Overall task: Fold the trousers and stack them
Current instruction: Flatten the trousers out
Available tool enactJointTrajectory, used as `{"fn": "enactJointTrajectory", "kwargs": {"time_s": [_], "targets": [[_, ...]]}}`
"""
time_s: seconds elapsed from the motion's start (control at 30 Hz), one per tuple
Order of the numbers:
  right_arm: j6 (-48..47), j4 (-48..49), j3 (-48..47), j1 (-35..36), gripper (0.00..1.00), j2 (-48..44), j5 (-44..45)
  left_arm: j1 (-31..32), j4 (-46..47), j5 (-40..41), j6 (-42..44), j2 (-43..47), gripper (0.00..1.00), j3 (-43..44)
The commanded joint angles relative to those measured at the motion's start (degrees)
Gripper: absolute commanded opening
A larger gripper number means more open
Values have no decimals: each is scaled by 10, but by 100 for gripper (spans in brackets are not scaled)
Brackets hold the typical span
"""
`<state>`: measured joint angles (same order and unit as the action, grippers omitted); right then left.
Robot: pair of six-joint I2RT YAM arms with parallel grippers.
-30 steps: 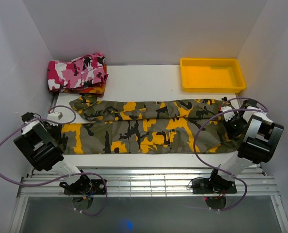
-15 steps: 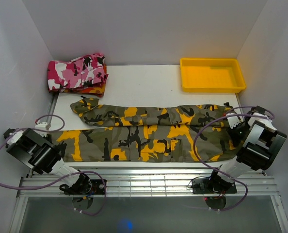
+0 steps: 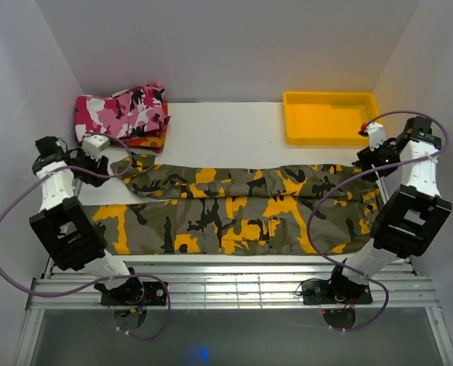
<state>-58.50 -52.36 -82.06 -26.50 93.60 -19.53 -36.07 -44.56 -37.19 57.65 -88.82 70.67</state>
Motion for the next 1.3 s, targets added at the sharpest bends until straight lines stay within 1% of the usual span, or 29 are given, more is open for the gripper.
{"fn": "enactJointTrajectory", "kwargs": {"time_s": [0.0,0.03,0.1,0.2,0.27,0.37,0.53,0.63,0.67,0.77,0.8,0.87,0.9,0.97,1.0,1.03,1.13,1.17,1.2,1.27], "targets": [[69,15,0,45,65,46,1,67,92,14,-46,-44,64,-1],[79,31,1,59,66,54,12,85,110,12,-44,-61,64,7],[109,66,-5,69,74,72,35,101,116,8,-39,-111,64,44],[132,78,-33,79,75,117,53,130,97,-3,11,-151,64,88],[140,82,-45,80,75,142,58,153,77,11,64,-174,64,92],[140,97,-56,82,76,161,59,172,64,26,114,-193,64,93],[120,112,-57,95,79,198,78,193,77,62,135,-218,61,83],[120,118,-64,100,79,223,92,201,82,76,131,-228,54,81],[123,121,-71,102,79,229,97,203,82,78,129,-229,46,80],[133,125,-79,102,78,243,94,207,82,88,126,-229,29,75],[136,124,-81,101,74,246,90,208,82,91,127,-226,18,70],[139,119,-82,101,63,248,79,208,82,98,118,-223,6,68],[146,118,-83,102,46,248,77,208,77,100,113,-220,0,73],[153,118,-81,101,30,243,79,207,60,107,96,-203,0,78],[155,118,-75,101,16,239,80,208,54,109,90,-193,0,80],[155,121,-69,99,9,226,81,207,47,113,84,-163,0,82],[157,133,-47,93,8,192,71,206,35,128,56,-111,0,90],[157,138,-41,91,8,182,65,206,30,135,45,-77,0,94],[158,143,-34,89,8,163,62,206,26,141,38,-61,0,97],[162,166,-13,80,8,142,51,206,4,154,28,-26,0,113]]}}
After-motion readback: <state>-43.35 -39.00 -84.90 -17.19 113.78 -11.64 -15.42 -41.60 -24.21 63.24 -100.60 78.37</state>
